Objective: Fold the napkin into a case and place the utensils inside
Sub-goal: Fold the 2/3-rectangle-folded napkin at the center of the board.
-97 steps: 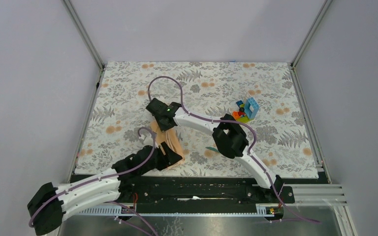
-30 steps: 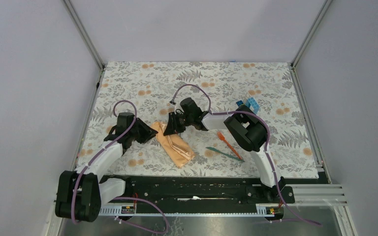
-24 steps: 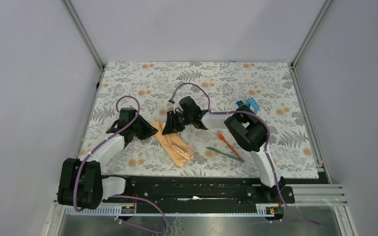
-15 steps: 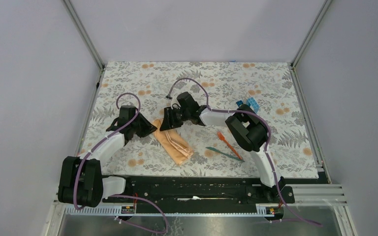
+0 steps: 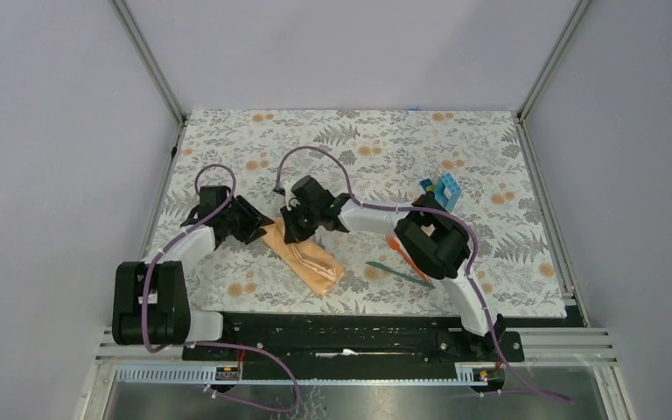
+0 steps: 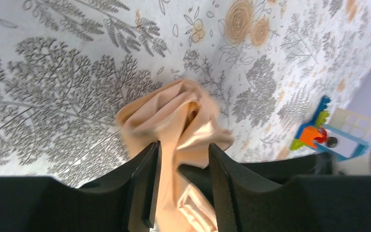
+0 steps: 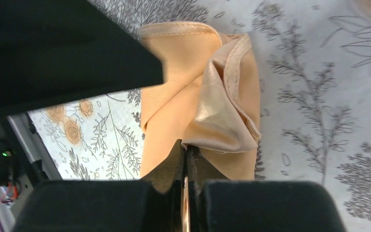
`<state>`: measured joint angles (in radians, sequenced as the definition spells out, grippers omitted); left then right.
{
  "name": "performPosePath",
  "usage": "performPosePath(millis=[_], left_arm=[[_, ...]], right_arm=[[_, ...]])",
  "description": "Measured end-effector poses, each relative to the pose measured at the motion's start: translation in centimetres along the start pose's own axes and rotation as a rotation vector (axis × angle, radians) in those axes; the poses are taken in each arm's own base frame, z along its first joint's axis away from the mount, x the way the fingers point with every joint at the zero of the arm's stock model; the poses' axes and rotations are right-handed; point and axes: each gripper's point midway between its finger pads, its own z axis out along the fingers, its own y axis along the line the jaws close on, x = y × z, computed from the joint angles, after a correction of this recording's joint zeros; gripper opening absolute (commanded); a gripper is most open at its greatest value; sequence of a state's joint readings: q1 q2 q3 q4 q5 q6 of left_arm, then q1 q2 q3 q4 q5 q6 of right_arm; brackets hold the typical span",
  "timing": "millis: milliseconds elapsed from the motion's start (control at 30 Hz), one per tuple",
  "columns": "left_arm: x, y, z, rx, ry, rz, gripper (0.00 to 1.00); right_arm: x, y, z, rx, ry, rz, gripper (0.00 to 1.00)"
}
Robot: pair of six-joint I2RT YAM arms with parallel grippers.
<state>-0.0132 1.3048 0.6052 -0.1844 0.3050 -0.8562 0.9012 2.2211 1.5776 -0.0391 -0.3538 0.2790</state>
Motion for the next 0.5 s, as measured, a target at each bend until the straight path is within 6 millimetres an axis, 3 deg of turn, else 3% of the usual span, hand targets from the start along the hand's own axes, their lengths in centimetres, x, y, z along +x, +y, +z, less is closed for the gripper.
performPosePath(millis=[133,500], left_arm=[[-0.4,-0.9,0.9,0.045,0.067,-0.053,0.56],[-0.2,-2.1,1.5,0.041,0.136,-0.067,0.56]], right_arm=[[1.4,0.5,0.6,0.016,0.02,-0.074,0.0],[0.9,0.1,0.8,0.017,-0.032,-0.139,0.0]])
